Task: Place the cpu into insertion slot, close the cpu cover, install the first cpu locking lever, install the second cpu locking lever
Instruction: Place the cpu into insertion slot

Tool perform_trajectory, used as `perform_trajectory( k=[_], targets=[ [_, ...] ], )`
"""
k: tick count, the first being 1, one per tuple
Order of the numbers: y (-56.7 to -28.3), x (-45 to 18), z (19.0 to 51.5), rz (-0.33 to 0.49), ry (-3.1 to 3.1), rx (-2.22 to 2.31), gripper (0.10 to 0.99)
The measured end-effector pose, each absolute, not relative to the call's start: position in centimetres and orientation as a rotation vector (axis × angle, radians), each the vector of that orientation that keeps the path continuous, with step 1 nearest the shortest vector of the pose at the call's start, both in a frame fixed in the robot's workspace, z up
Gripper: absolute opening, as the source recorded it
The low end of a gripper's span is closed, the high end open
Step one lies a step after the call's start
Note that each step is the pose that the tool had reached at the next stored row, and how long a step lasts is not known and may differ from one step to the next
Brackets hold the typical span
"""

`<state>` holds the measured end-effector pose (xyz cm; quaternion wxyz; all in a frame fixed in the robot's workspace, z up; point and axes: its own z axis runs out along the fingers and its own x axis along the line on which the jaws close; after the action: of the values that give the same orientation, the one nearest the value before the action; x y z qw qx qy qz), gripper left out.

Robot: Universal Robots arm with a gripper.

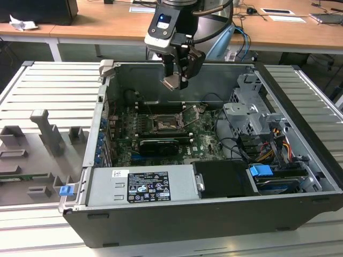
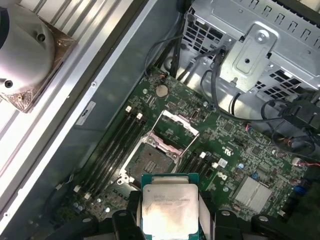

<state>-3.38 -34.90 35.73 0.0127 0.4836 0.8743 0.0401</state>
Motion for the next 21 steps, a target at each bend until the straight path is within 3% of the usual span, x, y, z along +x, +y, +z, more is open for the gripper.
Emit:
perform_trajectory(
  k=[21],
  targets=[
    [-34.9, -3.34, 35.16, 0.112, 2.55, 1.77, 0.541]
  ],
)
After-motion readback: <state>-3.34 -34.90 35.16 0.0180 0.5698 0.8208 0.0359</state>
